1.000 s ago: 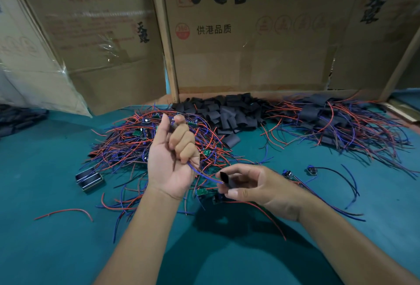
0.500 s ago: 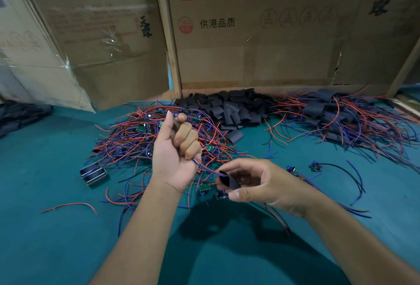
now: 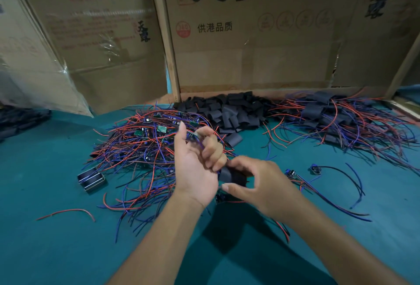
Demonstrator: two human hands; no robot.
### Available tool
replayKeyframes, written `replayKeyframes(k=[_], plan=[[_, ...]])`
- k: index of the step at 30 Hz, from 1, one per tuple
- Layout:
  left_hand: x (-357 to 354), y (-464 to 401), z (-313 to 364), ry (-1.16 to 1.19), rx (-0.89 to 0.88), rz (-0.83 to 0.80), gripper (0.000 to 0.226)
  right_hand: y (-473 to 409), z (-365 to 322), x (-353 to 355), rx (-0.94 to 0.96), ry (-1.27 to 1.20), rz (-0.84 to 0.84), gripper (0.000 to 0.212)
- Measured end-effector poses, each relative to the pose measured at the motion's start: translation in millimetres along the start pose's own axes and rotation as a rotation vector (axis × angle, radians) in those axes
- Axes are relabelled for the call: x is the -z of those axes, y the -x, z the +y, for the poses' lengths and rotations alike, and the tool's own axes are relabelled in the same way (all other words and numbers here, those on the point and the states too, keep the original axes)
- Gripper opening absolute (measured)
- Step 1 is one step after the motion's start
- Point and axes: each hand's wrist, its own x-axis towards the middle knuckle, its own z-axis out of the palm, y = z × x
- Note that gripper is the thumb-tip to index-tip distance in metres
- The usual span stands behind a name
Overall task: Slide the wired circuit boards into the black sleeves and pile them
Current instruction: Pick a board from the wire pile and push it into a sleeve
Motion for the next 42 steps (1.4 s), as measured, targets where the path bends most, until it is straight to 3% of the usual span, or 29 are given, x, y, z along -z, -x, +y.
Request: replayKeyframes(k=[7,11,12,20,26,29,36,42], plan=[[-3.4,1.5,-13.3,-0.433,-0.018,0.069,0.055,0.1,6.1,0.0,-0.060,-0.080,0.134,0.025],[-10.8,7.2,-26.6,-0.547,0.058,0.041,0.056,0.0,11.1,0.6,-0.073,0.482,0.321,0.034],[-11.9,8.4,-30.1,-0.569,0.076,0.034,0.056,0.2,9.4,2.1,-0.049,0.517,0.346,0.033],[-9.9,12.0,-44.3,-0.569,0.049,0.122,0.055,2.0,9.4,1.0,0.048,0.191,0.305,0.039],[-5.4,10.8,-46.9,-0.812,-0.030,0.217,0.074,1.0,10.3,-6.4,0.073,0.069,0.366,0.036],[-2.0,7.9,-41.4,-0.959,-0.082,0.151,0.049,-0.9,10.8,-4.9,0.067,0.034,0.376,0.037],[5.3,0.8,-25.7,-0.937,-0.164,0.126,0.019,-1.0,14.1,8.3,0.090,0.058,0.374,0.028],[9.5,0.8,-22.4,-0.947,-0.112,0.053,0.028,-0.8,16.9,12.5,0.083,0.180,0.286,0.032]])
